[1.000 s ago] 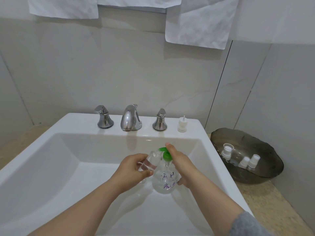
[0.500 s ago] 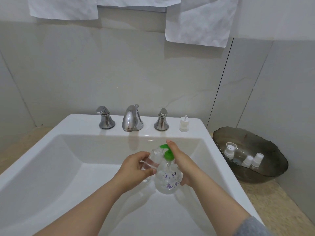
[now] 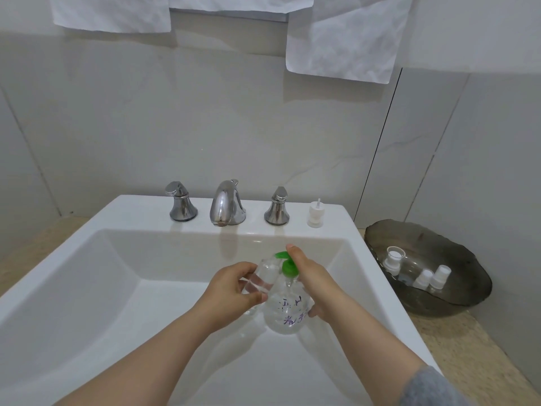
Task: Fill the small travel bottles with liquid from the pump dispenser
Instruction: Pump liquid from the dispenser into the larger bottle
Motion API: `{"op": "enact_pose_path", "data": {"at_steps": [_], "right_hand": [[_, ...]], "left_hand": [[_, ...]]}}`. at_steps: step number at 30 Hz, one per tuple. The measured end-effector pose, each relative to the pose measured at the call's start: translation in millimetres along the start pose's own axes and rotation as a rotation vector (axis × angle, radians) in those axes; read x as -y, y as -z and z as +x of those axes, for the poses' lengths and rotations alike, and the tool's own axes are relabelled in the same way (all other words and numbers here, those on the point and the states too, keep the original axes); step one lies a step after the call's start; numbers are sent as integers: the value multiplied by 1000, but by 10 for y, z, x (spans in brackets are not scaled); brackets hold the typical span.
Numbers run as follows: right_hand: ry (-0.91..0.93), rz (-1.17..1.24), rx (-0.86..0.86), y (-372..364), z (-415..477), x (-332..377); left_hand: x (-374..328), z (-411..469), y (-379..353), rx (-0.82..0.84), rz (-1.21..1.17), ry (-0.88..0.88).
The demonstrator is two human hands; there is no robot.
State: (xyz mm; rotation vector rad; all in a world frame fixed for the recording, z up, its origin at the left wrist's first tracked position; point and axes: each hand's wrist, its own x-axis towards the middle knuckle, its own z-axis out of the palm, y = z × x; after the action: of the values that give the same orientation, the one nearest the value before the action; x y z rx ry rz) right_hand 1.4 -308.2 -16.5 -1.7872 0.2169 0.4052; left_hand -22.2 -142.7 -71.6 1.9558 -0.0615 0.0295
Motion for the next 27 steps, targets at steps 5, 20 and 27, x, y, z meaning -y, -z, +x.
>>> {"op": "enact_pose_path", "data": {"at_steps": [5,20,27], "right_hand": [[17,-23,8,-5,16,-39],[118,52,-68,154,229,-63],[503,-88,-416,325,339,-28]], "left_hand": [[-11,-10,11,6,-3,44],[-150,40,132,-268,-152,119],[-173,48,145,-266,-148,72]]}}
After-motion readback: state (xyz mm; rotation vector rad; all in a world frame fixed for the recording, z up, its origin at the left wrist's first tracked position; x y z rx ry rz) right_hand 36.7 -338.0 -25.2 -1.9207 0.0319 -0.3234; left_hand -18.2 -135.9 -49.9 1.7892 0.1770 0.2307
